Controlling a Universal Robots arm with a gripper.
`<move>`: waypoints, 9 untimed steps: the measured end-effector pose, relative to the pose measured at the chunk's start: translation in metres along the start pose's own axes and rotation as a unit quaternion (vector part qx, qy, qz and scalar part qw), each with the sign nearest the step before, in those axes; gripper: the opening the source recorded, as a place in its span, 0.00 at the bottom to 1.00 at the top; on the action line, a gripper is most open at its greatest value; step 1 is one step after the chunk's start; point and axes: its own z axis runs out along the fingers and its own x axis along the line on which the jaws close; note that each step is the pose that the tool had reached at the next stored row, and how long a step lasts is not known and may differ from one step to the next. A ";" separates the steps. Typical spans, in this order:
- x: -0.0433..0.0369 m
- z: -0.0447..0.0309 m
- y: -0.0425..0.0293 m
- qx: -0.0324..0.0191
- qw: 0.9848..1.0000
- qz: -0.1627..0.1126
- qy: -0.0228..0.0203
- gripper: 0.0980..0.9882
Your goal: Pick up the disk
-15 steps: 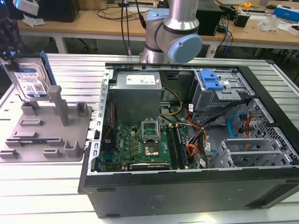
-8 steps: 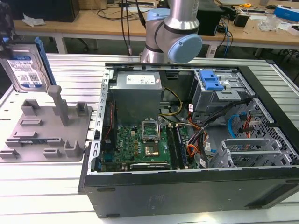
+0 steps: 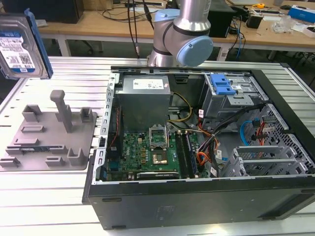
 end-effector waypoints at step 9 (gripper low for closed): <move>0.0001 -0.0280 -0.0007 0.000 1.000 0.000 -0.001 0.30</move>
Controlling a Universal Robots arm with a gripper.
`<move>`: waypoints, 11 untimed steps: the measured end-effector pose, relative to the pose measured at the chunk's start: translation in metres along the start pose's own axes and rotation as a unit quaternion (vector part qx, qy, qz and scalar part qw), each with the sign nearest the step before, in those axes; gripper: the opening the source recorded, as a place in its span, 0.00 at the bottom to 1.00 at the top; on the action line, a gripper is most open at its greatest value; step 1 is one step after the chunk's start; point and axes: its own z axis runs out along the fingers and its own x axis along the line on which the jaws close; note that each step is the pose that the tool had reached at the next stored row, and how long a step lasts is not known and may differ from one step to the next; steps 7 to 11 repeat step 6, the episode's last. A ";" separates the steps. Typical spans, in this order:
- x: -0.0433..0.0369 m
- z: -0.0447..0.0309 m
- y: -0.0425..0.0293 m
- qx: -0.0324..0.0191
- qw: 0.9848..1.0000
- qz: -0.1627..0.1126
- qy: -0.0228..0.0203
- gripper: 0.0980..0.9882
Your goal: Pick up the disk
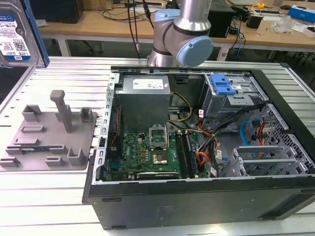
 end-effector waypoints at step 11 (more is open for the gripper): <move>0.0000 0.0000 0.0000 0.000 1.000 0.000 0.000 0.30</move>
